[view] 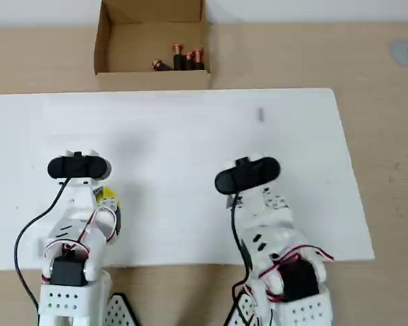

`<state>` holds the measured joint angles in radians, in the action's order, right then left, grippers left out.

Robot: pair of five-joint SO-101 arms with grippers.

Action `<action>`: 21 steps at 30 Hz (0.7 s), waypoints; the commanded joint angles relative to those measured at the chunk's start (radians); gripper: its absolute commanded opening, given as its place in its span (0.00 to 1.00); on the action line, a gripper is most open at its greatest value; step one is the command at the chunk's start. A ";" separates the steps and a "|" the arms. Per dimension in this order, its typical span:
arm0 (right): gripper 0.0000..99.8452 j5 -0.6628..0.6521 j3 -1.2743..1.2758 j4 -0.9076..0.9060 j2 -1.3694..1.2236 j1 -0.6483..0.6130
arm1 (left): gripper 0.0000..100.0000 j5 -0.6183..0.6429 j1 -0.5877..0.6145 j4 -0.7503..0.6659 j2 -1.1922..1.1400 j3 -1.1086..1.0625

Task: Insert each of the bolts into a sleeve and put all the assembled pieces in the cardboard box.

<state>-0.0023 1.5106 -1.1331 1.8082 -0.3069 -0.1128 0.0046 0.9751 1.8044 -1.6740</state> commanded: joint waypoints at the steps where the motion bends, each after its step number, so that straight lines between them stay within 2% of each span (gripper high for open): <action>1: 0.01 -0.008 0.058 0.048 0.090 0.012 | 0.01 -0.005 0.008 -0.020 0.008 0.000; 7: 0.01 -0.008 0.168 0.049 0.090 0.012 | 0.01 -0.005 0.008 -0.020 0.008 0.000; 21: 0.01 -0.012 0.177 0.071 0.111 0.012 | 0.01 -0.005 0.008 -0.020 0.008 0.000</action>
